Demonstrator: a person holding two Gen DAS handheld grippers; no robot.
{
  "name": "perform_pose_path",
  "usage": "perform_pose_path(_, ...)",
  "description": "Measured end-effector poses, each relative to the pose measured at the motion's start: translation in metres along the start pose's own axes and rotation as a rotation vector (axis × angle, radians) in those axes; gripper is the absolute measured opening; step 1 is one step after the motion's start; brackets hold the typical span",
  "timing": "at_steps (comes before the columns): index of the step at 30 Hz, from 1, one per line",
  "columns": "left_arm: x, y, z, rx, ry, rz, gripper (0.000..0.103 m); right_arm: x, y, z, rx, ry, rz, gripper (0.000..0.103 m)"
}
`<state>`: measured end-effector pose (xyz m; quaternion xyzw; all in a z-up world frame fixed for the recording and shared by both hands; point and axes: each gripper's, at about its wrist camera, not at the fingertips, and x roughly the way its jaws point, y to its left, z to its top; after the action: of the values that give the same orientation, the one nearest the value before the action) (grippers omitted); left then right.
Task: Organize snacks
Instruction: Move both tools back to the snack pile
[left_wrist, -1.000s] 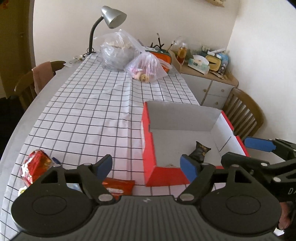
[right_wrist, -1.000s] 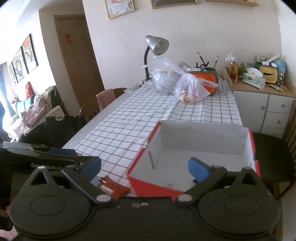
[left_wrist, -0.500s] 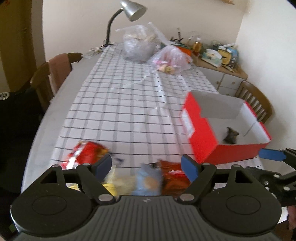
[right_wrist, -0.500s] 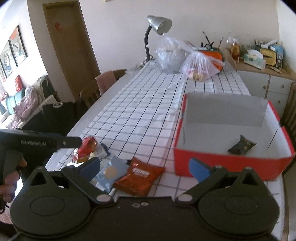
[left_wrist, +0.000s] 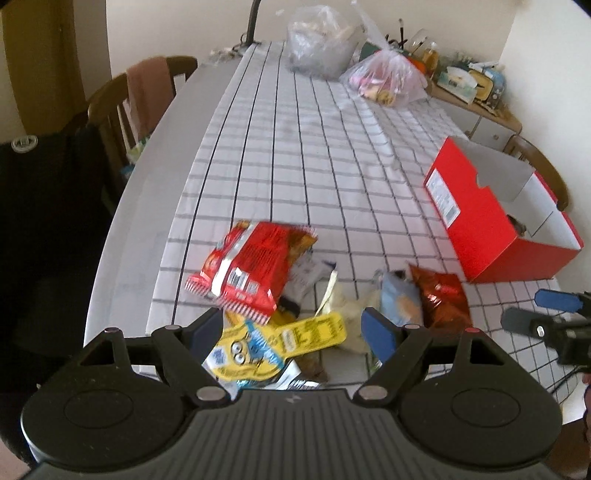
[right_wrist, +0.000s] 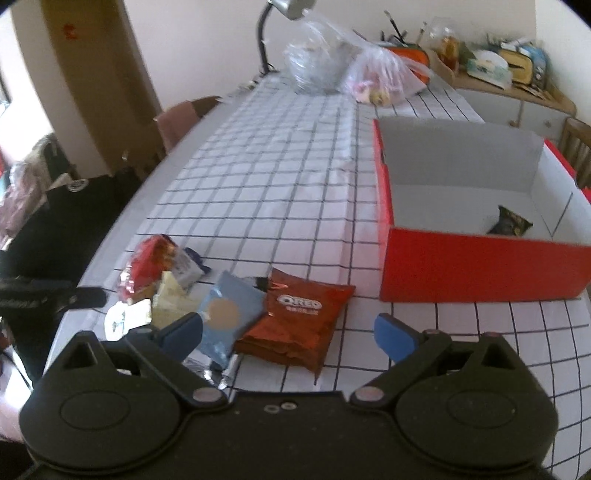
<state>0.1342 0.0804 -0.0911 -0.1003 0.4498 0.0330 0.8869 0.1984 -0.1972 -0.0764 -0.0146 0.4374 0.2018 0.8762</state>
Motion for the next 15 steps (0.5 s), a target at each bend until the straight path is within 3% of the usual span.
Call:
perform_pose_path(13,0.015,-0.013,-0.03,0.138,0.032,-0.055,0.081,0.06,-0.001,0.002,0.05,0.1,-0.09,0.089)
perform_pose_path(15,0.018,-0.012,-0.033,0.136,0.047,-0.069,0.076,0.067,-0.001,0.003,0.056,0.113,-0.101,0.085)
